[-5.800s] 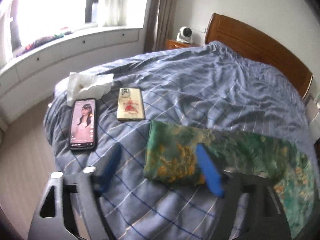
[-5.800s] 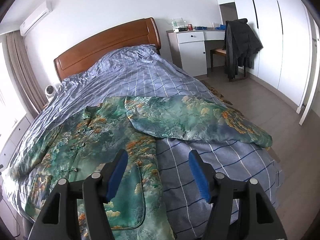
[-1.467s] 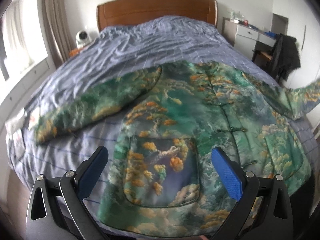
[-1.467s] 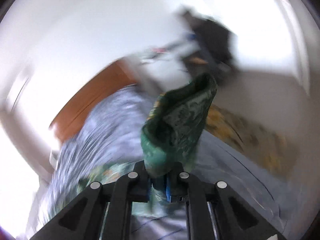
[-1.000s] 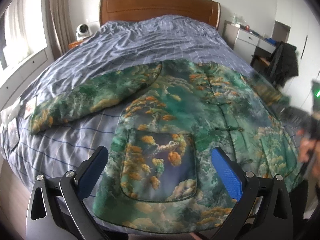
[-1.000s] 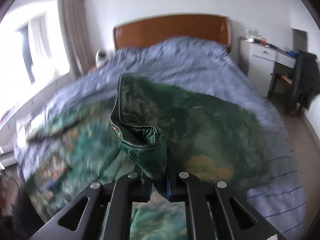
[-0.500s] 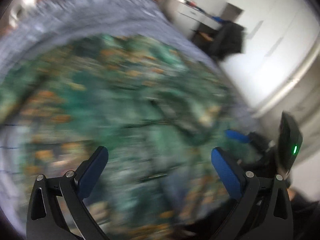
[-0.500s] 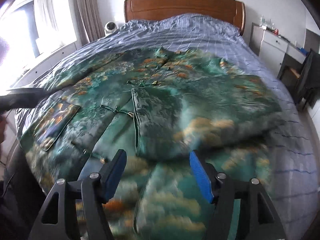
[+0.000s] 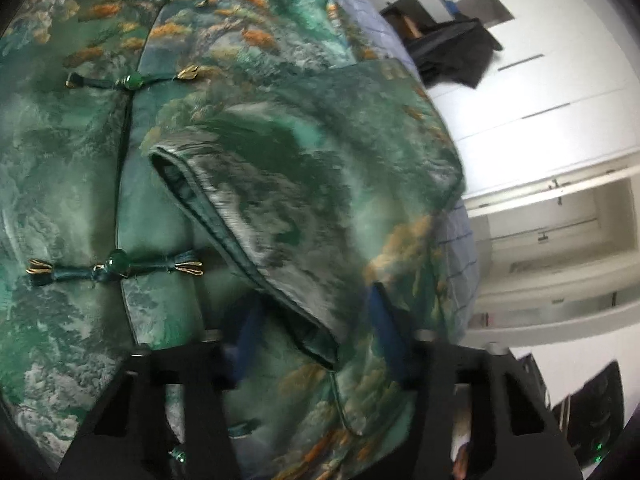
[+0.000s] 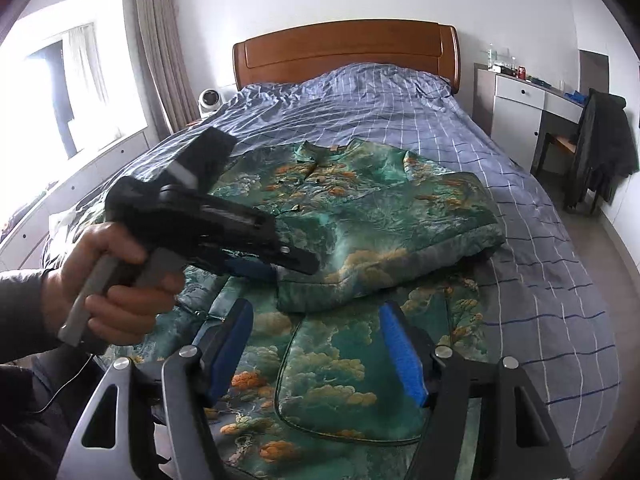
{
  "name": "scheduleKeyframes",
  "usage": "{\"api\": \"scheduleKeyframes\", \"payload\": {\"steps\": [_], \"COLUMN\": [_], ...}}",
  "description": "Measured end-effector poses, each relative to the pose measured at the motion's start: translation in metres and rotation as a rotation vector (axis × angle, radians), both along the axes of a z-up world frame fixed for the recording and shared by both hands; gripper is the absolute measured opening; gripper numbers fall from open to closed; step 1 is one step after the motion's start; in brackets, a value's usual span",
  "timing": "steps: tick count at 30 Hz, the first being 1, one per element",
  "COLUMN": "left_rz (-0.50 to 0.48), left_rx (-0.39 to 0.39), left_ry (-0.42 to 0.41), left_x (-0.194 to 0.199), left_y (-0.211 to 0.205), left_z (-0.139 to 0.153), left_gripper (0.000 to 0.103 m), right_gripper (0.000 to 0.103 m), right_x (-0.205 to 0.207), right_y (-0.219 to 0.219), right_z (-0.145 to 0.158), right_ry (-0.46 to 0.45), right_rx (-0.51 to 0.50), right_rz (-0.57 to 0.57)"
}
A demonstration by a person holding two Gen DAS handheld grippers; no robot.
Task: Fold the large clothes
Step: 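Fold the sleeve across the jacket front with the right gripper while the left gripper grasps the front panel edge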
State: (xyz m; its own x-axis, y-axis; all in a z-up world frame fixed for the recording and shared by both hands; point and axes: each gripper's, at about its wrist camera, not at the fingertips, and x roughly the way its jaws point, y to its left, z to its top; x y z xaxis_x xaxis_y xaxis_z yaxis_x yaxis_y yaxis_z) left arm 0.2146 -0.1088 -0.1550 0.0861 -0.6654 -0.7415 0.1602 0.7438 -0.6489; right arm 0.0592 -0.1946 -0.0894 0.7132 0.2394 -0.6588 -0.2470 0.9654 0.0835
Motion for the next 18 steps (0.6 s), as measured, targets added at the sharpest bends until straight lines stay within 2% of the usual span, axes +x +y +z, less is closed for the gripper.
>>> {"api": "scheduleKeyframes", "payload": {"steps": [2,4,8,13,15,18], "left_rz": [0.004,0.003,-0.004,0.06,0.096,0.128], "left_rx": [0.002,0.007,0.046,0.111,0.144,0.18], "left_ry": [0.014,0.002,-0.107,-0.237,-0.259,-0.213], "left_x": [0.0,-0.001,0.008,0.056,0.077,0.101], "left_y": [0.001,0.002,0.008,0.044,0.06,0.078], "left_z": [-0.002,0.004,0.04,0.084,0.085,0.062], "left_gripper": [0.012,0.009,0.008,0.008,0.008,0.008], "right_gripper": [0.067,0.067,0.067,0.067,0.067,0.067], "right_x": [0.0,-0.001,0.0,0.017,0.034,0.071], "right_y": [0.0,-0.002,-0.015,-0.047,-0.062,-0.083], "right_z": [-0.002,-0.001,0.002,0.018,0.028,0.036], "right_ry": [0.001,-0.001,-0.002,-0.028,-0.054,-0.077], "right_rx": [0.012,0.027,0.048,-0.005,-0.049,-0.111], "right_rz": [0.001,-0.004,-0.027,-0.063,-0.079,-0.096]}}
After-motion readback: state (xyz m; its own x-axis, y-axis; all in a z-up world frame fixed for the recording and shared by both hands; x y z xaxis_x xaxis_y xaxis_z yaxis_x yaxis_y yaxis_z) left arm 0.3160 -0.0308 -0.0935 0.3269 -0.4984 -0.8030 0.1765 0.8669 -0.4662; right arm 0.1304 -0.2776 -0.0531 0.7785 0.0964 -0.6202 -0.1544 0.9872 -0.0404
